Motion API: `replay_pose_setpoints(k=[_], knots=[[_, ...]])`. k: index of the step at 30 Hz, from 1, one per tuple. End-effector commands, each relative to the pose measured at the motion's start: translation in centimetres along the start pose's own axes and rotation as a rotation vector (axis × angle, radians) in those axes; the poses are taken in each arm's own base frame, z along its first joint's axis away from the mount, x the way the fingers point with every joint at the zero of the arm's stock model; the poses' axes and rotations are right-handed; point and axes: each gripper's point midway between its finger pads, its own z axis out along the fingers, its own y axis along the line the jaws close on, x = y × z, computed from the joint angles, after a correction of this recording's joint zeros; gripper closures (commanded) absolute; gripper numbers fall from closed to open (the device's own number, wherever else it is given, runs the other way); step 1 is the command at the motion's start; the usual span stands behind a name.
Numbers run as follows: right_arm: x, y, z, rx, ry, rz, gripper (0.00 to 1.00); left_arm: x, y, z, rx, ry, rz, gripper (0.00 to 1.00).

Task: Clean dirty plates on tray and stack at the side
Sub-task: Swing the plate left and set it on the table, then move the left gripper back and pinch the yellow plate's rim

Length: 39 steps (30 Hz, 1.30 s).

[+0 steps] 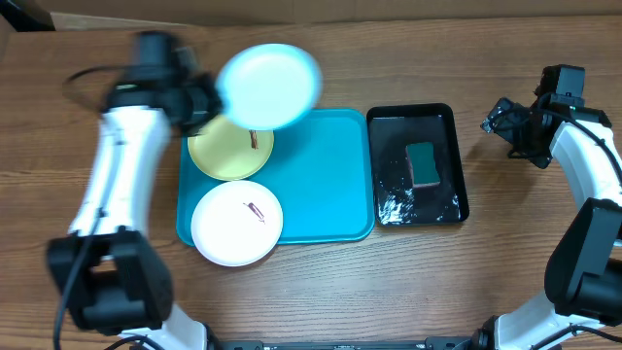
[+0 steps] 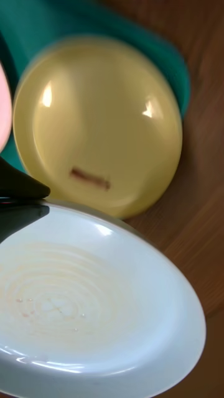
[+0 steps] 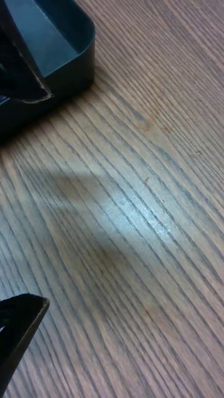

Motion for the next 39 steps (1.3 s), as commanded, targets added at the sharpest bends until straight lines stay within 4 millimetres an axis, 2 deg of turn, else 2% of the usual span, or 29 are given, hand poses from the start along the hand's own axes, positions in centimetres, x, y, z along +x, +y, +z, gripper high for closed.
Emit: replay_pose_setpoints(k=[1,2,3,6,11,13,17,26,33,39], knots=[[-1.4,0.6,-1.3,-0.013,-0.050,0.000,0.00,-3.3,4.8,-3.2,0.044,-0.028,-0.124,0.96],[-1.3,0.6,-1.3,-0.013,-0.049,0.000,0.00,-4.6,7.9,-4.4,-0.002,-0.065,-0.185,0.96],[-1.4,0.6,-1.3,-0.013,-0.050,0.000,0.00,-5.1,9.5,-5.0,-0.031,-0.084,-0.215,0.96],[-1.4,0.6,-1.3,-0.013,-0.050,0.000,0.00,-6.4,16.0,-7.4,-0.181,-0.163,-0.334,0.96],[-1.4,0.6,-1.3,-0.013,-0.050,0.000,0.00,-6.3,23.4,-9.5,-0.405,-0.247,-0.462,0.96],[-1.3,0.6,-1.3,-0.013,-0.050,0.000,0.00,-6.2,25.0,-9.8,-0.472,-0.275,-0.485,0.96],[-1.4,0.6,-1.3,-0.013,-0.050,0.000,0.00,-6.3,27.1,-9.3,-0.551,-0.315,-0.479,0.96],[-1.4,0.6,-1.3,-0.013,-0.050,0.000,0.00,-5.1,29.9,-5.4,-0.559,-0.337,-0.427,0.96],[-1.4,0.6,-1.3,-0.013,-0.050,0.000,0.00,-4.4,29.3,-3.2,-0.504,-0.321,-0.384,0.96],[-1.4,0.6,-1.3,-0.013,-0.050,0.000,0.00,-4.2,28.5,-2.4,-0.500,-0.314,-0.353,0.96]])
